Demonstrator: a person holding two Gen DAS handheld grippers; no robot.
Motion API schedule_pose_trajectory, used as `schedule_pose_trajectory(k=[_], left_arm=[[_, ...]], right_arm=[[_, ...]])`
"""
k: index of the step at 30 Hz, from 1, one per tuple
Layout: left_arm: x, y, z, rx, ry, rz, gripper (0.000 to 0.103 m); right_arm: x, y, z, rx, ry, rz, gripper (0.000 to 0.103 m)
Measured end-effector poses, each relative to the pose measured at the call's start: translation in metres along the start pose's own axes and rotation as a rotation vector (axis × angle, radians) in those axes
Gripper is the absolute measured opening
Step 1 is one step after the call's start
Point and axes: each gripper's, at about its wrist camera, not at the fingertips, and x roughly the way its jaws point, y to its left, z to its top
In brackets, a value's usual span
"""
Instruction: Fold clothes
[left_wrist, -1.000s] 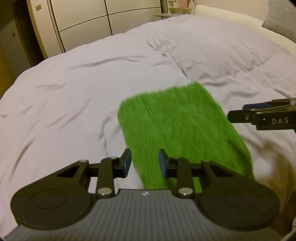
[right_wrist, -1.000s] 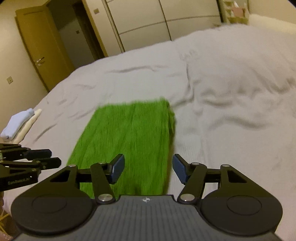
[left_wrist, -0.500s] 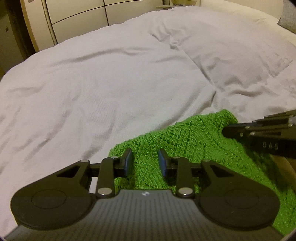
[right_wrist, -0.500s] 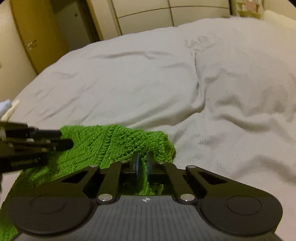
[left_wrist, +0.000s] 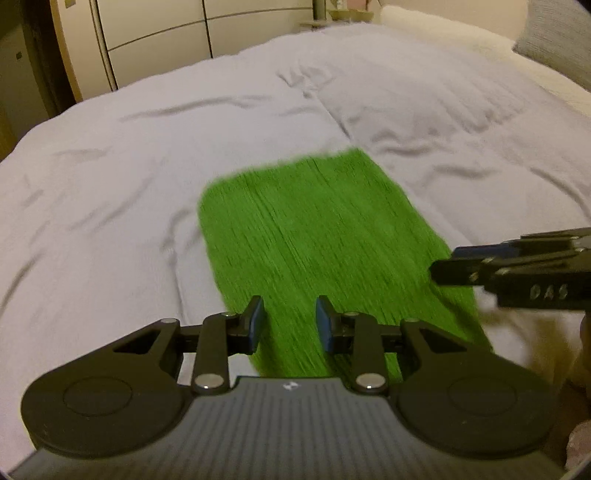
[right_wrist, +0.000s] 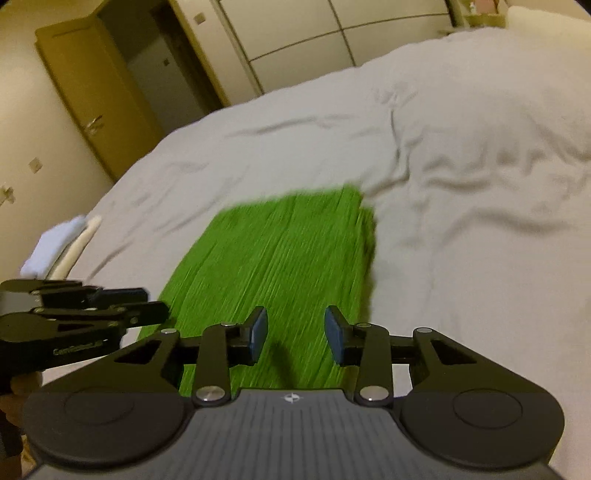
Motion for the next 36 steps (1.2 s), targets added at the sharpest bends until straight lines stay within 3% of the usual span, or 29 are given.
schedule_pose_trajectory(k=[3, 6, 8, 10, 14, 21, 24, 36], left_arm=[[0.005, -0.005, -0.010, -0.025, 0.023, 0.035, 0.027], [-0.005, -0.005, -0.008, -0.074, 0.035, 0.055, 0.027], [-0.018, -0.007, -0.011, -0.087, 0.034, 0.077, 0.032], [-0.029, -0.010, -0.017, -0.097, 0.042, 0.108, 0.032], [-0.046, -0.013, -0.037, -0.133, 0.078, 0.138, 0.036], [-0.087, -0.014, -0.063, -0.161, 0.063, 0.144, 0.041], [-0.100, -0.016, -0.068, -0.164, 0.049, 0.155, 0.042], [-0.124, -0.027, -0.077, -0.164, 0.021, 0.177, 0.042]], right_arm=[[0.016, 0.006, -0.018, -0.028, 0.061, -0.032, 0.037], [0.007, 0.010, -0.017, -0.012, 0.054, -0.043, 0.040], [-0.008, 0.014, -0.016, -0.003, 0.035, -0.052, 0.061], [-0.023, 0.020, -0.019, -0.011, 0.022, -0.076, 0.071], [-0.044, 0.023, -0.037, 0.036, 0.039, -0.077, 0.075], [-0.066, 0.030, -0.055, 0.107, 0.049, -0.027, 0.079], [-0.079, 0.038, -0.057, 0.094, 0.031, -0.027, 0.086], [-0.104, 0.045, -0.068, 0.085, 0.002, -0.009, 0.086]])
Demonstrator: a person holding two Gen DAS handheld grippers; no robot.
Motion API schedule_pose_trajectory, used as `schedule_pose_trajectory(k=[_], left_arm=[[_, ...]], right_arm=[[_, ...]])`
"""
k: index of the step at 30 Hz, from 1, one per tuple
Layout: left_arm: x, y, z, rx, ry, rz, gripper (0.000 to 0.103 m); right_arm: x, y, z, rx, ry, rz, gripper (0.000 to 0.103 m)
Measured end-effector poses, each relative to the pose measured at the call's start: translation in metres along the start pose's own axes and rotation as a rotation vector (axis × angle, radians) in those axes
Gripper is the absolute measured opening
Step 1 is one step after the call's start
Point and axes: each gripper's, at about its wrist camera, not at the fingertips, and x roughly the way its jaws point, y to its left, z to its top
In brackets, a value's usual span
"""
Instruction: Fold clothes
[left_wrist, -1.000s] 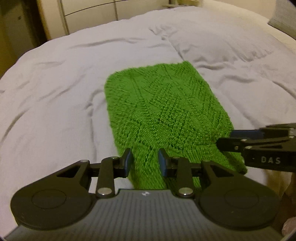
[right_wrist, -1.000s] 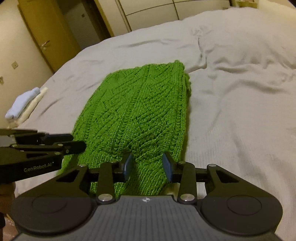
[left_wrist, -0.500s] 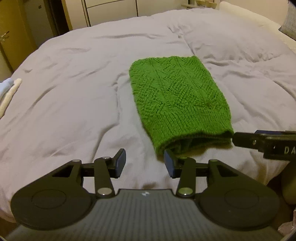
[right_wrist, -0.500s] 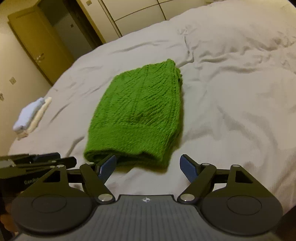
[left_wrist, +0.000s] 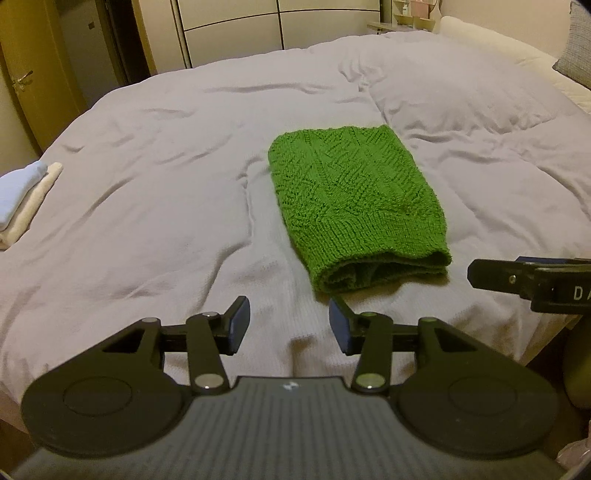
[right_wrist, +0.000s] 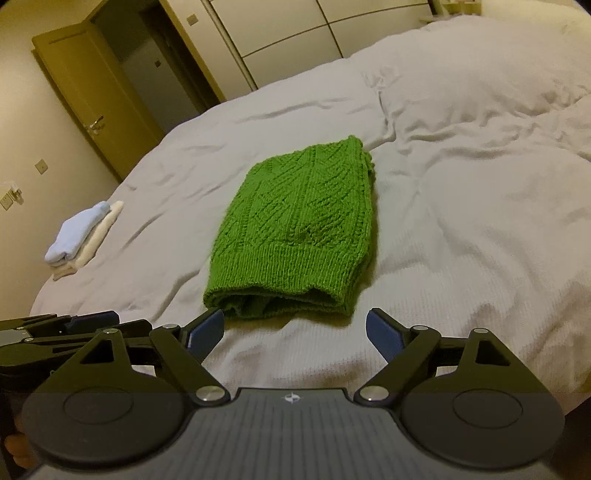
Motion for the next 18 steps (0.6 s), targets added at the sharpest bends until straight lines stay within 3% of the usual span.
schedule_pose_trajectory(k=[18], left_arm=[[0.022, 0.011, -0.003, -0.033, 0.060, -0.001, 0.043]], right_arm=[[0.019, -0.025, -0.003, 0.080, 0.034, -0.006, 0.087]])
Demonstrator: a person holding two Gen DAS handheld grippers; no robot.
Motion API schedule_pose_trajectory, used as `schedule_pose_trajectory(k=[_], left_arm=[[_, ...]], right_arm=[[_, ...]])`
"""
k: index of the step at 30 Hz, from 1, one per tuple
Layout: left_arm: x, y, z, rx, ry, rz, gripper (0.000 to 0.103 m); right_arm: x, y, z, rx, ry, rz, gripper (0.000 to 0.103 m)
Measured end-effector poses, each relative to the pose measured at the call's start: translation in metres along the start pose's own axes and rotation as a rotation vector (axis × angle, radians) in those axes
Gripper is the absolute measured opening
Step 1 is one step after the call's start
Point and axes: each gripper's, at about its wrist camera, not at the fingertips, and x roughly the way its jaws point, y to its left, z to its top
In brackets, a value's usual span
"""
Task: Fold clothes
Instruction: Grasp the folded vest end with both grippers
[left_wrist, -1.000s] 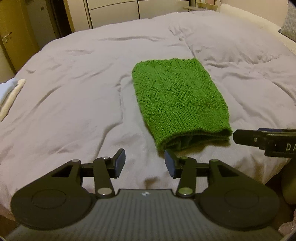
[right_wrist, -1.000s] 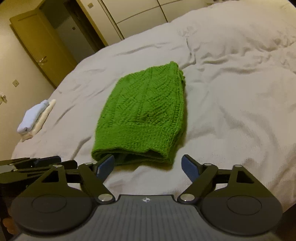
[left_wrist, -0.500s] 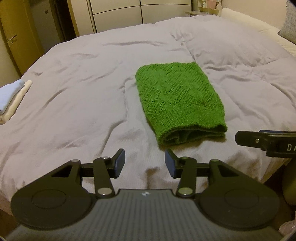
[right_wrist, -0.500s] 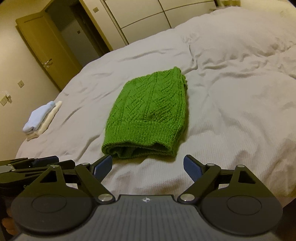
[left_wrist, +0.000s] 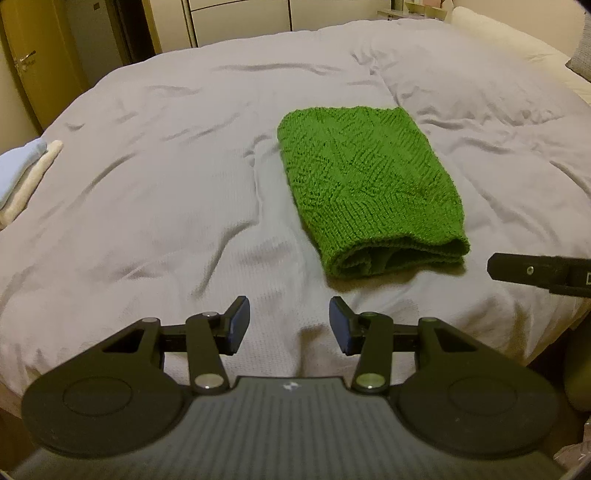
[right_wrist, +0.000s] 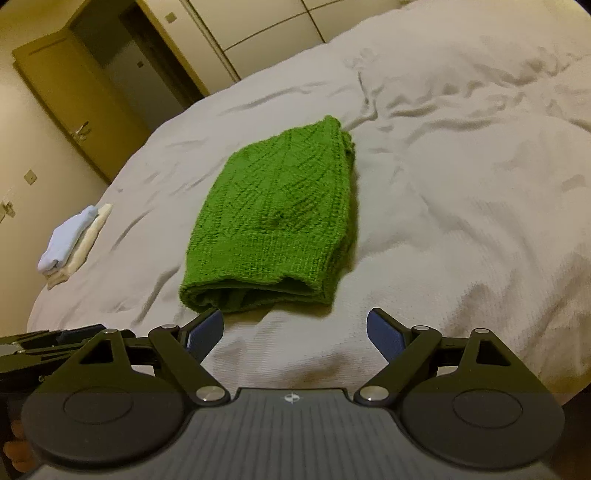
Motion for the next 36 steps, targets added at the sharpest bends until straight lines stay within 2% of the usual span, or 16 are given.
schedule_pose_trajectory(k=[7, 11, 16, 20, 24, 26, 28, 30, 33, 36], left_arm=[[0.009, 0.004, 0.005, 0.006, 0.013, -0.005, 0.043], [0.019, 0.015, 0.008, -0.010, 0.016, -0.028, 0.043], [0.043, 0.028, 0.023, 0.007, 0.026, -0.070, 0.043], [0.069, 0.038, 0.050, 0.050, -0.003, -0.146, 0.043], [0.099, 0.044, 0.084, 0.088, -0.019, -0.268, 0.040], [0.115, 0.047, 0.103, 0.097, 0.007, -0.327, 0.038], [0.126, 0.050, 0.120, 0.082, 0.044, -0.349, 0.038], [0.137, 0.059, 0.132, 0.029, 0.100, -0.387, 0.038], [0.152, 0.071, 0.151, -0.053, 0.185, -0.443, 0.045], [0.177, 0.080, 0.158, -0.158, 0.275, -0.544, 0.055]], right_arm=[[0.010, -0.015, 0.004, 0.068, 0.001, 0.030, 0.087], [0.016, -0.026, 0.008, 0.138, -0.032, 0.099, 0.087], [0.036, -0.053, 0.010, 0.332, -0.075, 0.204, 0.087], [0.055, -0.073, 0.011, 0.469, -0.120, 0.234, 0.087], [0.076, -0.079, 0.029, 0.517, -0.145, 0.212, 0.086], [0.086, -0.077, 0.040, 0.521, -0.127, 0.195, 0.082], [0.092, -0.075, 0.051, 0.535, -0.119, 0.180, 0.079], [0.097, -0.072, 0.064, 0.546, -0.106, 0.175, 0.079], [0.104, -0.070, 0.085, 0.536, -0.069, 0.144, 0.079], [0.112, -0.070, 0.101, 0.537, -0.036, 0.149, 0.080]])
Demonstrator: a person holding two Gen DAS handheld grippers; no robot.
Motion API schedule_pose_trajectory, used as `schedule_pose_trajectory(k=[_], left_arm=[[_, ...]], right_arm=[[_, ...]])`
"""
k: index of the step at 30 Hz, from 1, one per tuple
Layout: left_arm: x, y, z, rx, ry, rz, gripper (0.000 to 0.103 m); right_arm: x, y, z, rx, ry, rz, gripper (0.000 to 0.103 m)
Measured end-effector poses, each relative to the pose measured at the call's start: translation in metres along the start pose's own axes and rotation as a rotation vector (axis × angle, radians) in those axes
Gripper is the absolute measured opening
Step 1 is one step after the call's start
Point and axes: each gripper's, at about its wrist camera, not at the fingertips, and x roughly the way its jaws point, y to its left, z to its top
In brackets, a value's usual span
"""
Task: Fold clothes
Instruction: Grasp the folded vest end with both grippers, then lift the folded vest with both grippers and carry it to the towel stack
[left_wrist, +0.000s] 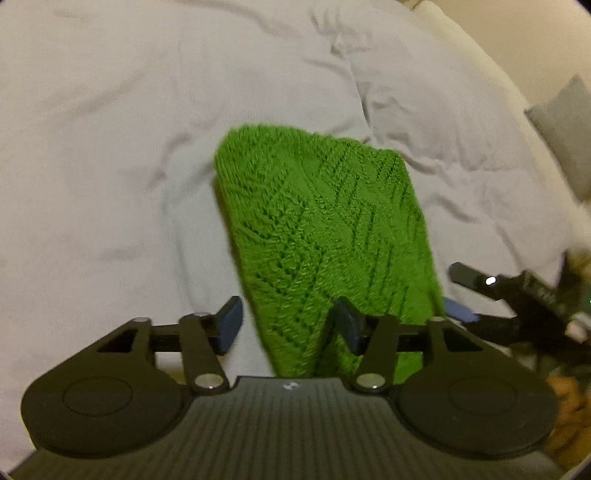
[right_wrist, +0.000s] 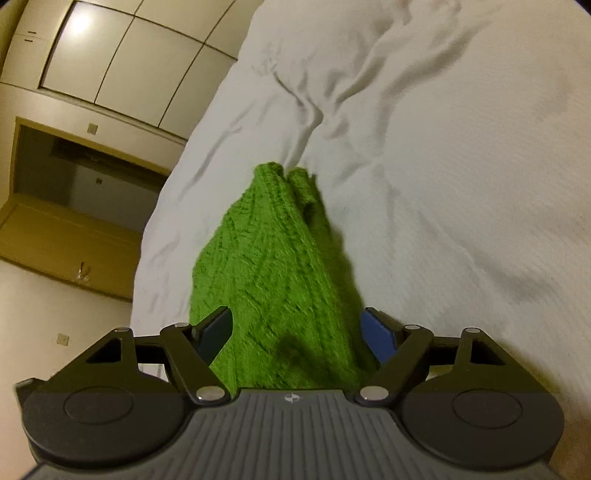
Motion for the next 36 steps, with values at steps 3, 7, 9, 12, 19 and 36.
schedule_pose_trajectory(k=[3, 7, 9, 12, 19, 36], left_arm=[[0.017, 0.018, 0.011, -0.120, 0.046, -0.076, 0.056], [0.036, 0.039, 0.018, -0.244, 0.060, -0.174, 0.060], [0.047, 0.049, 0.019, -0.300, 0.071, -0.228, 0.061], [0.059, 0.062, 0.019, -0.370, 0.077, -0.291, 0.061], [0.075, 0.061, 0.027, -0.388, 0.067, -0.288, 0.048], [-0.079, 0.079, 0.041, -0.464, -0.067, -0.157, 0.035]], right_arm=[[0.015, 0.003, 0.011, -0.036, 0.048, -0.042, 0.081], [0.040, -0.004, 0.026, -0.022, 0.125, -0.012, 0.082], [0.051, -0.007, 0.030, -0.028, 0.159, 0.021, 0.082], [0.068, -0.010, 0.035, -0.032, 0.202, 0.073, 0.082], [0.103, -0.002, 0.042, -0.009, 0.290, 0.111, 0.063], [0.099, 0.146, 0.034, 0.004, 0.407, 0.110, 0.041]])
